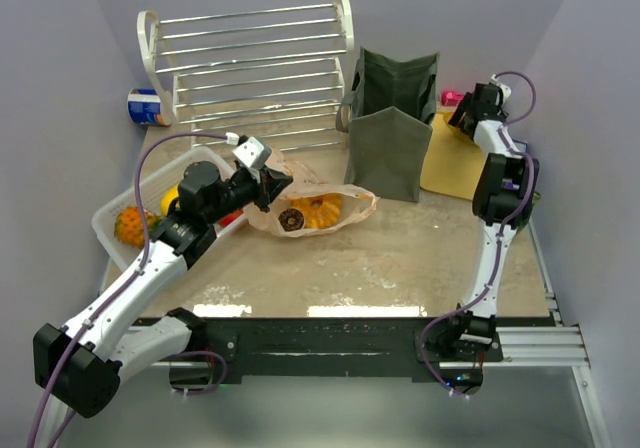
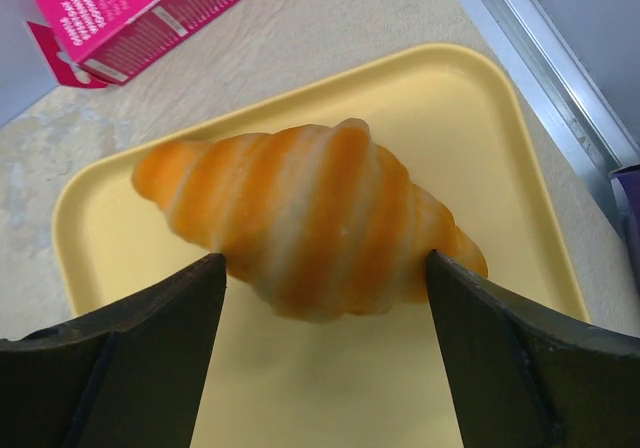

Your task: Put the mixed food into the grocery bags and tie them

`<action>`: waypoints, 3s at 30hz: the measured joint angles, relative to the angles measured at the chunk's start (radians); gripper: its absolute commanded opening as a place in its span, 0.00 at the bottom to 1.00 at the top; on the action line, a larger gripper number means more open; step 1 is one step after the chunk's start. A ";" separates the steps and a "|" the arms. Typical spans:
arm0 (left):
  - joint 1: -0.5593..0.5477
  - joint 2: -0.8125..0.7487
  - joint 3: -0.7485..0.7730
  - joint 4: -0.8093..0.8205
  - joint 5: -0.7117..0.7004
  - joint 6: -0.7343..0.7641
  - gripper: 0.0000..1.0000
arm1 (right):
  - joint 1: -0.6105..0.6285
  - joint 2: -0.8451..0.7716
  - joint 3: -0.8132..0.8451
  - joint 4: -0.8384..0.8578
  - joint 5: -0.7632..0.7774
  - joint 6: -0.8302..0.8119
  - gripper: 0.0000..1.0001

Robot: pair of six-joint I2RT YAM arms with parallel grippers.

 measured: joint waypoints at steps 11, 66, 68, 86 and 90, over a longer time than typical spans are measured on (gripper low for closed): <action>0.000 0.000 0.000 0.000 0.000 0.000 0.00 | -0.011 0.077 0.101 -0.037 -0.008 -0.010 0.00; 0.000 -0.037 0.000 -0.005 -0.021 0.021 0.00 | 1.032 -0.983 -1.064 0.219 -0.219 0.139 0.00; 0.000 -0.039 0.000 -0.006 -0.022 0.023 0.00 | 1.020 -0.937 -1.037 0.206 -0.185 0.158 0.00; 0.000 -0.042 0.000 -0.010 -0.040 0.023 0.00 | 0.966 -0.689 -0.886 0.293 -0.154 0.207 0.82; 0.000 -0.039 0.000 -0.026 -0.069 0.023 0.00 | 0.968 -0.806 -0.933 0.274 -0.188 0.192 0.86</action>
